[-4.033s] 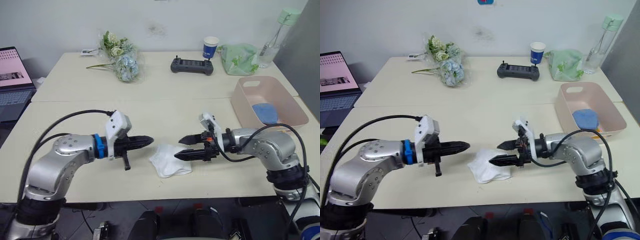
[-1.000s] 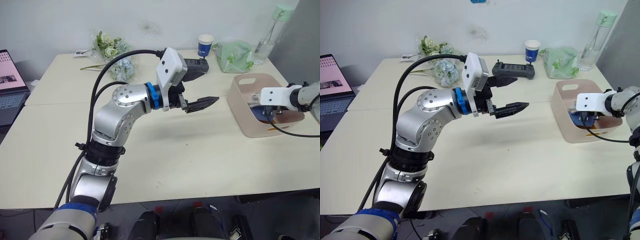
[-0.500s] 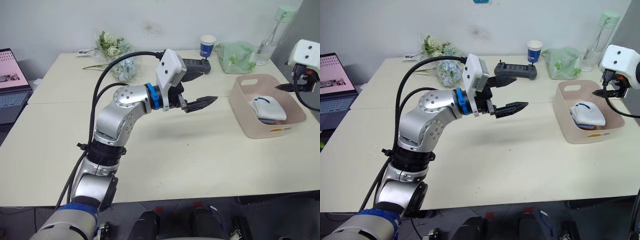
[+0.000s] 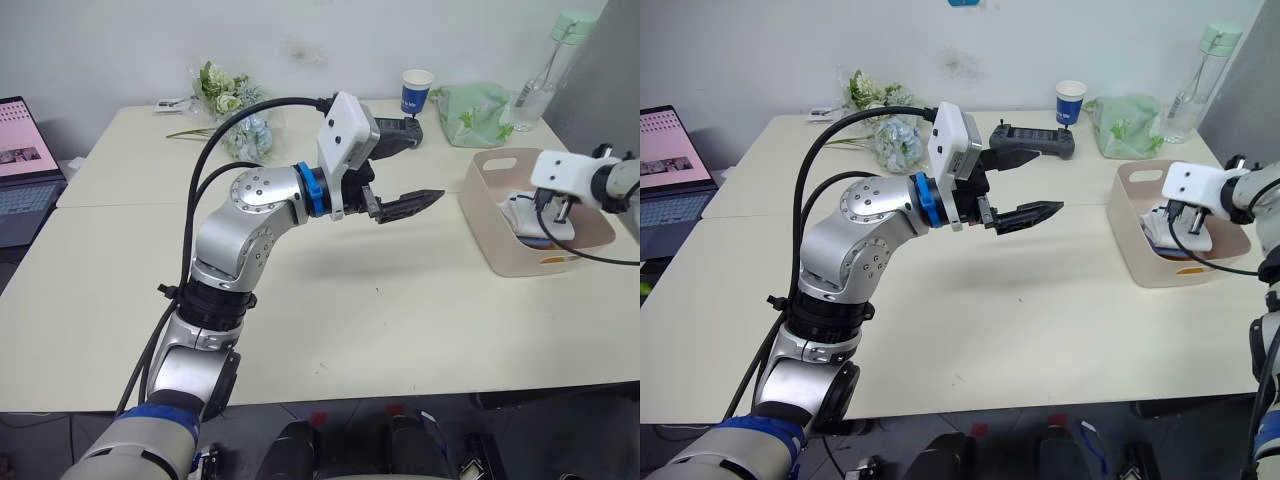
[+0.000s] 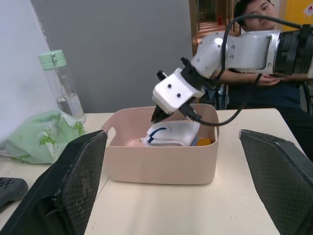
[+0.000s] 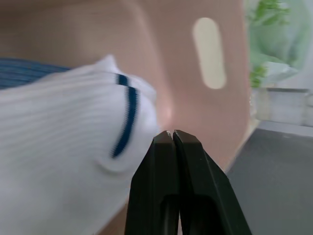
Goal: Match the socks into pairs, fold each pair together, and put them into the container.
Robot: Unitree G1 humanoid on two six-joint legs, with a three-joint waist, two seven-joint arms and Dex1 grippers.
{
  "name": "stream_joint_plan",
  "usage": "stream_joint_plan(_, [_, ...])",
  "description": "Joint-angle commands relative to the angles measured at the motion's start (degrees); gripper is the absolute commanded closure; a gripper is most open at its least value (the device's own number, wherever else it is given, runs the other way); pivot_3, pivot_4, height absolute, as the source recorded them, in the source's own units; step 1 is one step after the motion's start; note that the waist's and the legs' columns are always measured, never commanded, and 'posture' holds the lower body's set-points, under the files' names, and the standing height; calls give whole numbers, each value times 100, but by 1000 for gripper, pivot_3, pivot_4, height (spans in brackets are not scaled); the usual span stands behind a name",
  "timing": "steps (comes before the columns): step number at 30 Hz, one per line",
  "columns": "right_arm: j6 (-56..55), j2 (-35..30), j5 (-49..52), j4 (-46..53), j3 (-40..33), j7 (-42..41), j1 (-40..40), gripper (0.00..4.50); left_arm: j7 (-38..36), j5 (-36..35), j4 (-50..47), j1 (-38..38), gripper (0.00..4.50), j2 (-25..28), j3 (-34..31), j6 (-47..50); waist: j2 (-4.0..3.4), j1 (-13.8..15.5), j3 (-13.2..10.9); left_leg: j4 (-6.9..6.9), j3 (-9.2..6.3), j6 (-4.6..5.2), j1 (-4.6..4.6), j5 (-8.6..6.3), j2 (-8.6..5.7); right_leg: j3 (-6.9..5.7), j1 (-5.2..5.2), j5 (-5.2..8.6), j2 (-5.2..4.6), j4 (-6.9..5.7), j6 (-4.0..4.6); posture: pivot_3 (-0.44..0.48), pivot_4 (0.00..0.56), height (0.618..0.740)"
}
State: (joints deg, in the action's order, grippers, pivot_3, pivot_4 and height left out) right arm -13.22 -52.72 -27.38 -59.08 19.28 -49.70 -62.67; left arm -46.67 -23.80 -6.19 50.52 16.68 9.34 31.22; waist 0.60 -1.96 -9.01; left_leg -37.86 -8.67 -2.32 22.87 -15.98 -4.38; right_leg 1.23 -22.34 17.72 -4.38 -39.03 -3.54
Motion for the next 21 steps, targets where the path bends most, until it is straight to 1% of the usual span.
stream_joint_plan(1, [-82,65,-178,-238,106,188,56,4472,71,-17,-234,64,0,8,-60,15,0,-2,0,-1,-1,0,0,0,0,0,1,0,0,0,0,0,150,740])
stream_joint_plan(6, [-84,199,-170,-468,154,182,127,4472,72,4,-243,59,0,-1,-32,27,0,-5,0,-2,-3,0,-1,0,0,-4,4,0,0,1,0,0,150,740])
stream_joint_plan(11, [-108,106,-104,-436,68,225,38,4472,38,28,-230,15,0,58,-28,9,0,-7,0,-3,-4,-1,-2,0,0,-4,5,0,0,1,0,0,150,740])
stream_joint_plan(15, [-34,-127,128,-56,-201,73,-357,4472,56,-7,-237,16,0,117,-103,71,0,-7,0,-2,-4,-1,-1,0,-1,-1,4,0,0,0,0,0,150,740])
stream_joint_plan(19, [166,-255,501,577,-567,-257,-605,4472,-31,-34,-291,-118,0,449,-273,71,-3,-38,0,1,-7,-1,-1,0,1,2,-1,0,1,0,0,0,150,740])
stream_joint_plan(21, [401,-174,826,1005,-840,-375,-596,4117,-47,22,-274,-262,0,692,-377,30,-3,-70,0,3,-10,-1,-4,0,5,2,-1,0,5,0,0,0,150,740])
